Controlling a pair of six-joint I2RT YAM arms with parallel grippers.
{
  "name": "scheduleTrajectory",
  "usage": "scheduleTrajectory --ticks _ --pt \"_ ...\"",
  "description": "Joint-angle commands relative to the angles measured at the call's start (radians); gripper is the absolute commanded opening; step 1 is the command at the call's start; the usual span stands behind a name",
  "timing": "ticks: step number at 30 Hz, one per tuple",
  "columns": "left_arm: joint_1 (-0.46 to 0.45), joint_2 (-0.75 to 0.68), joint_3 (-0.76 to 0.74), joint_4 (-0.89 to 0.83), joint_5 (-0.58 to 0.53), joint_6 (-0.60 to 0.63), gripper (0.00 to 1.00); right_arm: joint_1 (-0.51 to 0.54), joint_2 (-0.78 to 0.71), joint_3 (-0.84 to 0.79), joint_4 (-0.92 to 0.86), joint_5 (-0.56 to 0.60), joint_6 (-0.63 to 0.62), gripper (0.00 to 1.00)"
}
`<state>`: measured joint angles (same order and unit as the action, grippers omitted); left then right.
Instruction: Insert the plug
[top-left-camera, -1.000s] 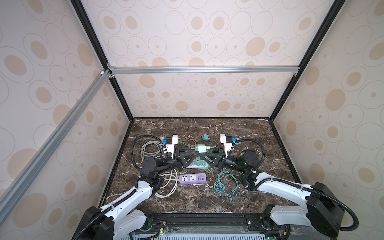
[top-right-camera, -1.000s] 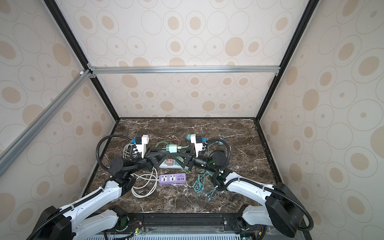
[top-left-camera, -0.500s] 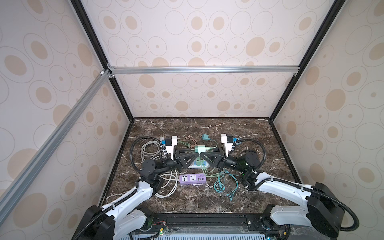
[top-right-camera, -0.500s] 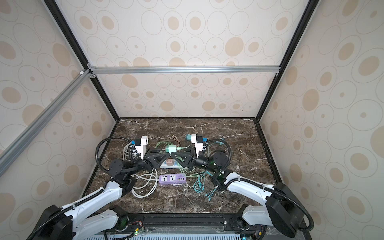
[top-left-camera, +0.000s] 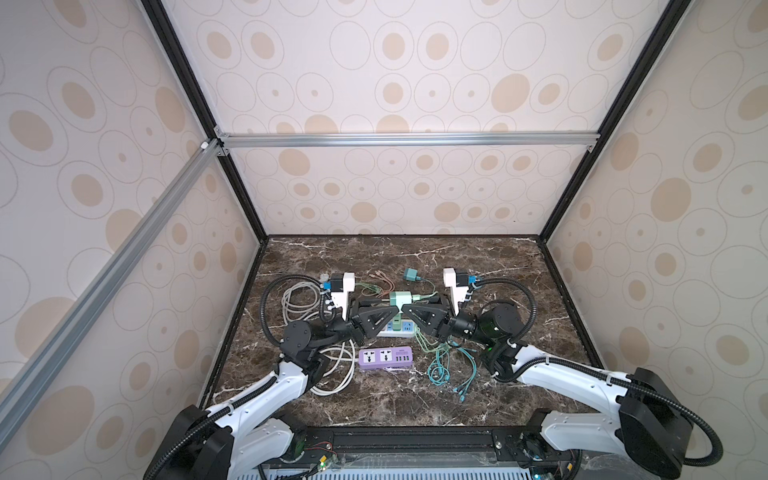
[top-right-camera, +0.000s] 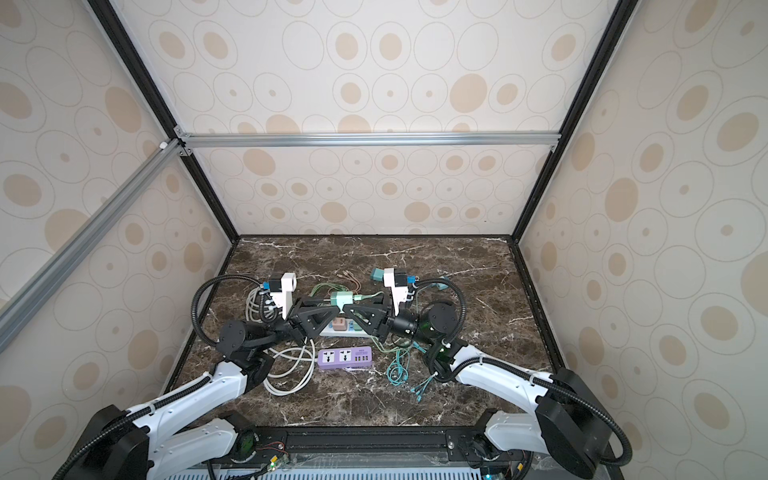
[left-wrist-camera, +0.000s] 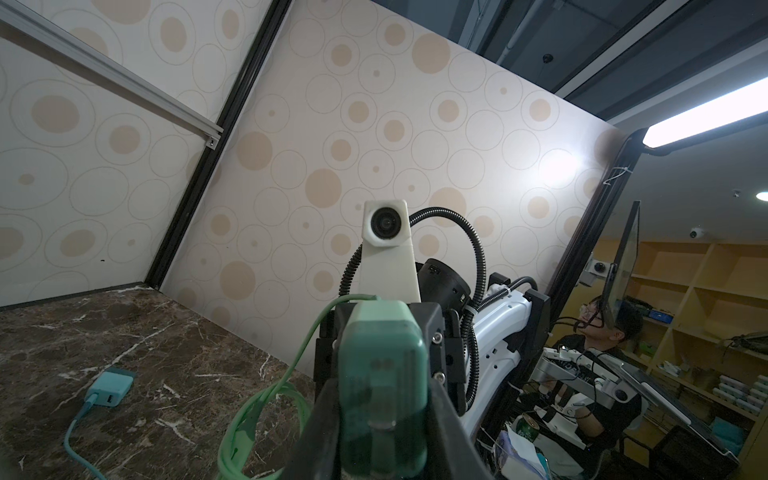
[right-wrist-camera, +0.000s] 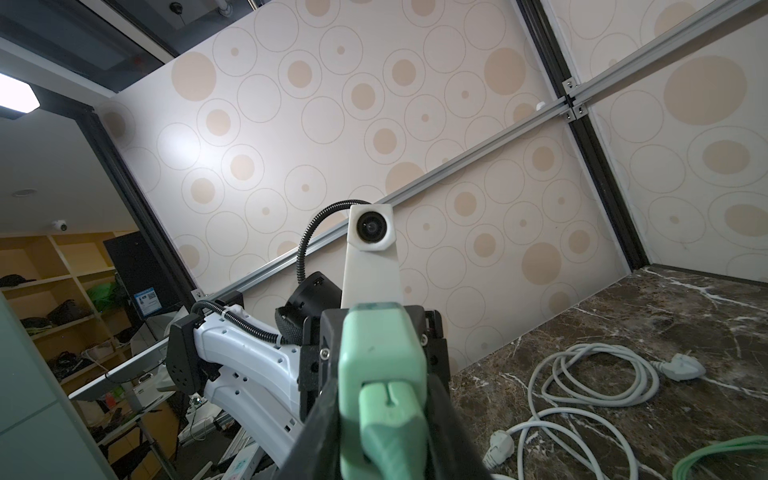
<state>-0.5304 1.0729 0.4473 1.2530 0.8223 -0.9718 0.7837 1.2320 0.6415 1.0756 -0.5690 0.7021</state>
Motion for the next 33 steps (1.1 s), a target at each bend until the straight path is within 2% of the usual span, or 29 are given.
scheduleTrajectory --ticks 1,3,5,8,11,14,19,25,30,33 --pt "-0.011 0.010 0.011 0.052 0.022 -0.022 0.14 -0.004 -0.027 0.033 0.037 -0.004 -0.013 0.21" --pt "-0.011 0.010 0.008 0.052 0.021 -0.021 0.22 -0.004 -0.032 0.034 0.028 -0.001 -0.018 0.19" --pt "-0.011 0.006 0.003 0.043 0.017 -0.013 0.39 -0.004 -0.042 0.039 -0.022 0.015 -0.032 0.14" --pt "-0.011 -0.028 -0.014 -0.029 0.001 0.037 0.51 -0.007 -0.083 0.066 -0.202 0.041 -0.099 0.07" --pt "-0.010 -0.100 -0.014 -0.252 -0.048 0.166 0.60 -0.026 -0.140 0.133 -0.490 0.041 -0.210 0.00" --pt "-0.009 -0.177 0.013 -0.553 -0.144 0.310 0.67 -0.067 -0.184 0.203 -0.714 0.047 -0.295 0.00" --pt "-0.007 -0.268 -0.009 -0.712 -0.229 0.369 0.70 -0.181 -0.168 0.303 -0.890 0.005 -0.348 0.00" --pt "-0.006 -0.312 0.003 -0.938 -0.428 0.406 0.70 -0.292 0.052 0.506 -0.998 -0.082 -0.395 0.00" --pt "-0.005 -0.341 0.002 -1.033 -0.501 0.411 0.70 -0.314 0.361 0.836 -1.152 -0.132 -0.427 0.00" --pt "-0.003 -0.383 -0.016 -1.041 -0.528 0.394 0.70 -0.310 0.558 1.066 -1.206 -0.206 -0.370 0.00"
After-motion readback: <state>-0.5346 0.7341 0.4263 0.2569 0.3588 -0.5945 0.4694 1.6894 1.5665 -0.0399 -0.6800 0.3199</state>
